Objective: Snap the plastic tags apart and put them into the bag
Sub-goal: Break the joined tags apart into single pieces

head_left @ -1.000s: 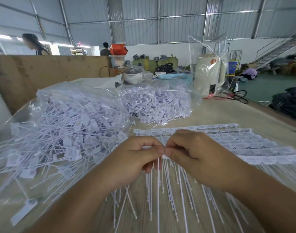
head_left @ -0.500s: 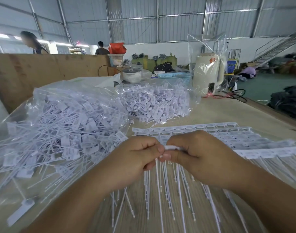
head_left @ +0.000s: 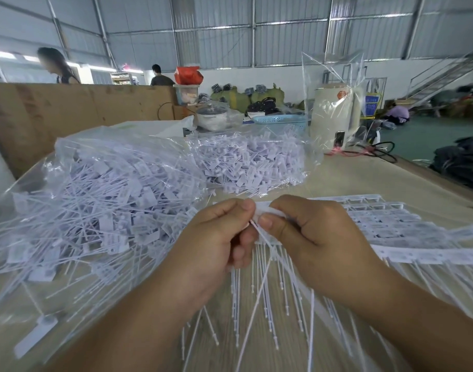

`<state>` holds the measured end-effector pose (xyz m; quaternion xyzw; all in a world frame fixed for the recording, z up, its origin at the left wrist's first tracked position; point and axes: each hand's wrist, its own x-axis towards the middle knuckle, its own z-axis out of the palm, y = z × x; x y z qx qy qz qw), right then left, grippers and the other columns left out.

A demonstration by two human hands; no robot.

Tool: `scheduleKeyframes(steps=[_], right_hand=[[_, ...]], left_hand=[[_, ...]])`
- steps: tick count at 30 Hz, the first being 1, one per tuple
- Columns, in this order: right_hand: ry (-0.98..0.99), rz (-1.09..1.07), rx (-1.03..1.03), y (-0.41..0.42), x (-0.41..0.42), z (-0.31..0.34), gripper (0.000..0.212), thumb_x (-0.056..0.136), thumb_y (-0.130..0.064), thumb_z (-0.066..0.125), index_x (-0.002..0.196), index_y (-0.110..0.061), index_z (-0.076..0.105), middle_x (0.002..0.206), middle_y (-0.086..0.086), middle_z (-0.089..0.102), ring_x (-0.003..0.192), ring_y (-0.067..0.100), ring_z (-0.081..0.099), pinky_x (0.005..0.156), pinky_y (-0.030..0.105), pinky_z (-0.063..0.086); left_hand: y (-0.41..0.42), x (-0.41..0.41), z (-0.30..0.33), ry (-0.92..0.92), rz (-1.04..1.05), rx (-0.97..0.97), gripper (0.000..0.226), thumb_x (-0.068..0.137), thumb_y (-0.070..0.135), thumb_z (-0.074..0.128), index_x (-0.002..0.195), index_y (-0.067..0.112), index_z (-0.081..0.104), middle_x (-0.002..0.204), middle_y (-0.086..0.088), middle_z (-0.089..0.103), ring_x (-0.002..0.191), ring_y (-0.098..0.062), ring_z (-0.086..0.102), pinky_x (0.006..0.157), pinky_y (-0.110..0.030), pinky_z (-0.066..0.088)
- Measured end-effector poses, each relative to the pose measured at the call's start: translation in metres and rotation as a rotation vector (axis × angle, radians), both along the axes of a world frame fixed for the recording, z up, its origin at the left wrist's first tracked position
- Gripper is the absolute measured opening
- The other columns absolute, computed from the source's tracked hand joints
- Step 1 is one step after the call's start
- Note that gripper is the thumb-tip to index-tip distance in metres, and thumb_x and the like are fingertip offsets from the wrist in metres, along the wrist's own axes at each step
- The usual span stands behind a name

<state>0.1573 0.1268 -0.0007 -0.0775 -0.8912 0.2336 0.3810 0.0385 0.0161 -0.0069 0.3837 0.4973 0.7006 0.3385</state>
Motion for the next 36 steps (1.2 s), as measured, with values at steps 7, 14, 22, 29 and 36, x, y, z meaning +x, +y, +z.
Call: scheduleKeyframes(steps=[7, 14, 22, 29, 36], right_hand=[[0.152, -0.044, -0.065, 0.005, 0.004, 0.005, 0.039, 0.094, -0.043, 0.051, 0.063, -0.02, 0.044, 0.052, -0.009, 0.043, 0.045, 0.008, 0.039, 0.043, 0.021, 0.032], [-0.063, 0.172, -0.192, 0.013, 0.006, -0.002, 0.019, 0.091, -0.049, 0.057, 0.103, -0.034, 0.054, 0.048, -0.009, 0.046, 0.04, 0.004, 0.038, 0.043, 0.015, 0.027], [-0.218, 0.268, -0.022, 0.007, 0.006, -0.004, 0.031, 0.094, -0.046, 0.049, 0.121, -0.032, 0.041, 0.069, -0.014, 0.068, 0.049, 0.009, 0.056, 0.048, 0.02, 0.037], [-0.263, 0.311, -0.105, 0.004, 0.008, 0.0, 0.043, 0.093, -0.043, 0.053, 0.13, -0.034, 0.035, 0.075, -0.011, 0.069, 0.065, 0.015, 0.065, 0.061, 0.039, 0.052], [-0.385, 0.039, 0.163, 0.013, 0.014, 0.013, 0.028, 0.09, -0.05, 0.051, 0.085, -0.023, 0.057, 0.056, -0.007, 0.051, 0.051, 0.009, 0.049, 0.05, 0.033, 0.038]], left_hand=[[0.0, -0.011, 0.004, -0.437, 0.074, 0.077, 0.022, 0.083, 0.027, 0.058, 0.075, 0.009, 0.067, 0.056, -0.004, 0.056, 0.04, -0.009, 0.047, 0.035, -0.019, 0.038], [-0.005, -0.011, 0.004, 0.126, 0.067, -0.103, 0.015, 0.07, 0.039, 0.068, 0.075, 0.025, 0.073, 0.055, -0.005, 0.062, 0.035, -0.01, 0.039, 0.037, -0.015, 0.031], [-0.006, 0.002, 0.003, 0.275, -0.106, -0.182, 0.044, 0.079, 0.066, 0.055, 0.075, 0.024, 0.066, 0.057, -0.008, 0.062, 0.041, -0.016, 0.044, 0.043, -0.021, 0.037], [-0.008, 0.0, 0.003, 0.245, -0.131, -0.188, 0.02, 0.086, 0.042, 0.063, 0.075, 0.025, 0.064, 0.057, -0.008, 0.061, 0.044, -0.017, 0.043, 0.042, -0.02, 0.037], [-0.011, -0.011, 0.009, 0.237, 0.023, -0.148, 0.022, 0.079, 0.038, 0.059, 0.08, 0.022, 0.074, 0.052, -0.007, 0.059, 0.034, -0.012, 0.039, 0.036, -0.017, 0.031]])
